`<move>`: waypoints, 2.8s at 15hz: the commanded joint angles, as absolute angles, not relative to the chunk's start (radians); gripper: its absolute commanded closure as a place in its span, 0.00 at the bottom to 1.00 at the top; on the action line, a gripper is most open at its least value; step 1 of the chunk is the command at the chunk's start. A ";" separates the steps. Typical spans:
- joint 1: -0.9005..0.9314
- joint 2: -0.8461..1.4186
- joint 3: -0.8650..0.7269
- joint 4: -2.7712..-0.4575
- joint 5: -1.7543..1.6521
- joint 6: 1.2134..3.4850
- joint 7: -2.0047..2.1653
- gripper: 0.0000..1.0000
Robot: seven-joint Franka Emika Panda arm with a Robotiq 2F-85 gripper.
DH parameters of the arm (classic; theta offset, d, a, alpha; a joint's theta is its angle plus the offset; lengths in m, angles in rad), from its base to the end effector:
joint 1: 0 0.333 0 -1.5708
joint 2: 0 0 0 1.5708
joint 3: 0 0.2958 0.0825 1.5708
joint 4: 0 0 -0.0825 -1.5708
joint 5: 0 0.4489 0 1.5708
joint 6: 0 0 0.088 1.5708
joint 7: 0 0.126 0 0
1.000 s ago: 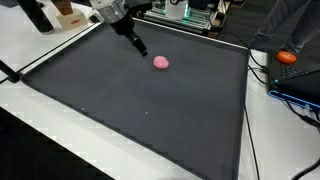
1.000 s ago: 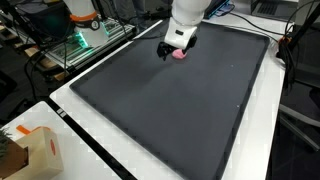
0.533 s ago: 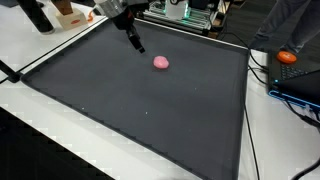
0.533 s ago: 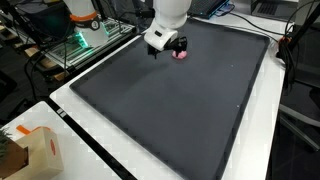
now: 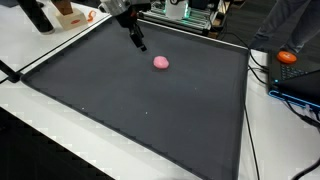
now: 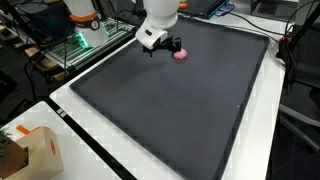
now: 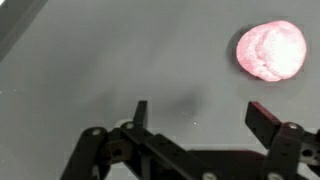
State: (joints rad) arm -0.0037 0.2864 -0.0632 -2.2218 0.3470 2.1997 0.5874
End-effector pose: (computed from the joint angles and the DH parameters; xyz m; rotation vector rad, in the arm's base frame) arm 0.5427 -0.0214 0.1355 -2.6573 1.2887 0.5240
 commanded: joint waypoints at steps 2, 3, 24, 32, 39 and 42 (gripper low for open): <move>-0.003 0.232 -0.059 -2.287 0.370 2.262 0.575 0.00; 0.000 0.226 -0.058 -2.289 0.363 2.270 0.575 0.00; 0.110 0.037 0.084 -2.238 0.128 2.271 0.196 0.00; 0.113 0.039 0.094 -2.220 0.132 2.261 0.175 0.00; 0.135 0.068 0.125 -2.299 0.167 2.359 0.178 0.00; 0.145 0.097 0.128 -2.333 0.136 2.435 0.190 0.00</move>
